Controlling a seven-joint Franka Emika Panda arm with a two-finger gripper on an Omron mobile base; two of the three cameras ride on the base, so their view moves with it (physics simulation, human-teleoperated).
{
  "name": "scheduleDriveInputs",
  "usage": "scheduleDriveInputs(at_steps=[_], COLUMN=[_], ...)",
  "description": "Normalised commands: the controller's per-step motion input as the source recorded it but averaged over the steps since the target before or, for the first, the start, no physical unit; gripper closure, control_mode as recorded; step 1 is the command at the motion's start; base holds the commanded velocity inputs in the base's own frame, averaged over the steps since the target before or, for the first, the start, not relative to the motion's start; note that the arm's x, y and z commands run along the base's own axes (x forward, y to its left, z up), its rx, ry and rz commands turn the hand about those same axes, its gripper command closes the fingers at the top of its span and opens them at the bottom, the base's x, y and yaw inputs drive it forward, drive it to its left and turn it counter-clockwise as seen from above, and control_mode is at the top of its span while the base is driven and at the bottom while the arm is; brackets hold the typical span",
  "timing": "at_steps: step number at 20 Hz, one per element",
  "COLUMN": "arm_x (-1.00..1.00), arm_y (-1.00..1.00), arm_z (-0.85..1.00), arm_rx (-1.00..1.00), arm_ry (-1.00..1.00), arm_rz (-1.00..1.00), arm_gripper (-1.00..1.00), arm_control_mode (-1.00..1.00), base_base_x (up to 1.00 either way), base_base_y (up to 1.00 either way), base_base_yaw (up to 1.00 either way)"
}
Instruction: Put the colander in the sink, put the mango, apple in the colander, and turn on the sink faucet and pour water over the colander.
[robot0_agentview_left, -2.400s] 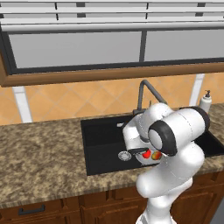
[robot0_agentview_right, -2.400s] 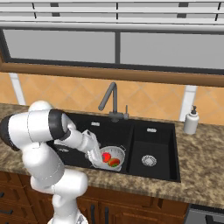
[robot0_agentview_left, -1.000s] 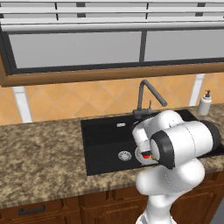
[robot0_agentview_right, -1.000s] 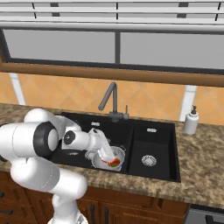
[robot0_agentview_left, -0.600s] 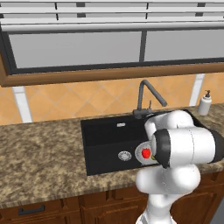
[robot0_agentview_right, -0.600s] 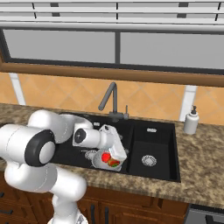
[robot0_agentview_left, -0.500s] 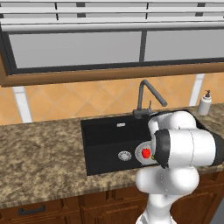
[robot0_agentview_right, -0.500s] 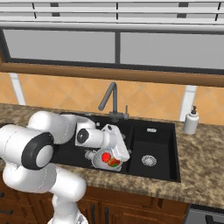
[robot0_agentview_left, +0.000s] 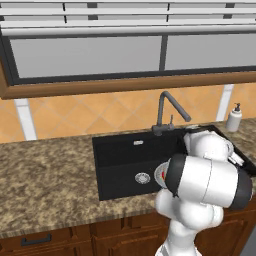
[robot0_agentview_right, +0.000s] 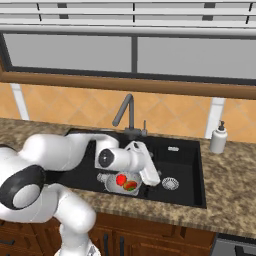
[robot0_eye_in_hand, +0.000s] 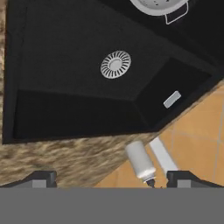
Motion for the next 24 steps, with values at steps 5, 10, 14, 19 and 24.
scheduleDriveInputs(at_steps=[5,10,14,19,24], arm_x=[0.00,0.00,-0.06,-0.12,0.02], arm_y=[-0.49,-0.30,-0.01,0.00,0.01], arm_z=[1.00,1.00,1.00,0.28,0.00], arm_rx=[0.20,0.13,0.05,0.12,0.11], arm_ry=[0.29,0.23,0.01,-0.48,-0.65], arm_rz=[0.17,0.19,0.10,0.02,0.09], arm_gripper=[-1.00,-1.00,-1.00,-1.00,-1.00], arm_control_mode=[-1.00,-1.00,-1.00,-1.00,-1.00], base_base_x=[0.00,0.00,0.00,0.00,0.00], base_base_y=[0.00,0.00,0.00,0.00,0.00], base_base_yaw=[0.00,0.00,0.00,0.00,0.00])
